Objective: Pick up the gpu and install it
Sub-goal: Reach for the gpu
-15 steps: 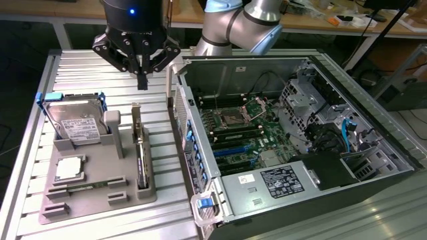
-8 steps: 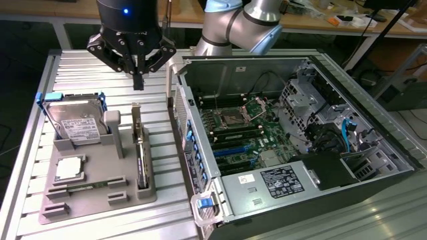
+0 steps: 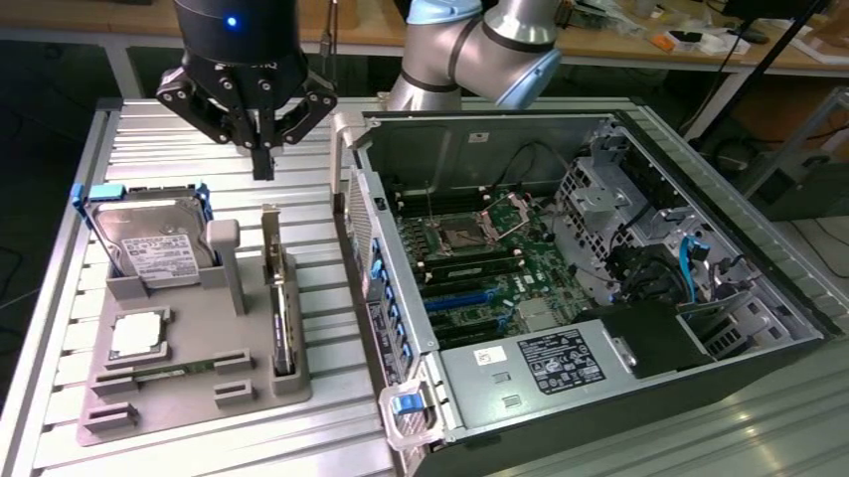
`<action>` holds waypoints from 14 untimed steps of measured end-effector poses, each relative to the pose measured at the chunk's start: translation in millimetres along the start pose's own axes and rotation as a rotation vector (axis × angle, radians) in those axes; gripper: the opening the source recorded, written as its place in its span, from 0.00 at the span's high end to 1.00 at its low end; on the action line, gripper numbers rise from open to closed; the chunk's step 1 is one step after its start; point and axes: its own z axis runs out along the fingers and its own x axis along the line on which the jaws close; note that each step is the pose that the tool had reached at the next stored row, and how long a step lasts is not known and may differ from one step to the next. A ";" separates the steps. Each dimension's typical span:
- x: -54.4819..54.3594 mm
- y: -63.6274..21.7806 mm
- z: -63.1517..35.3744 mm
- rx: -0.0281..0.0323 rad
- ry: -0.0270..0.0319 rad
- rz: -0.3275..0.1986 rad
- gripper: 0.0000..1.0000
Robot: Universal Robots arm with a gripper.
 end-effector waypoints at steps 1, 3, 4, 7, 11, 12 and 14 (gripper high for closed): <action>1.1 -0.1 0.0 0.0000 0.0000 0.000 0.89; 3.7 -0.3 -0.1 0.0000 0.0000 0.000 0.89; 4.9 -0.4 -0.1 0.0000 0.0000 0.000 0.89; 8.2 -0.7 -0.3 0.0000 0.0001 0.000 0.89; 12.8 -1.2 -0.4 0.0000 0.0000 0.000 0.89; 14.0 -1.3 -0.4 0.0000 0.0000 0.000 0.89; 16.7 -1.5 -0.5 0.0000 0.0000 0.000 0.89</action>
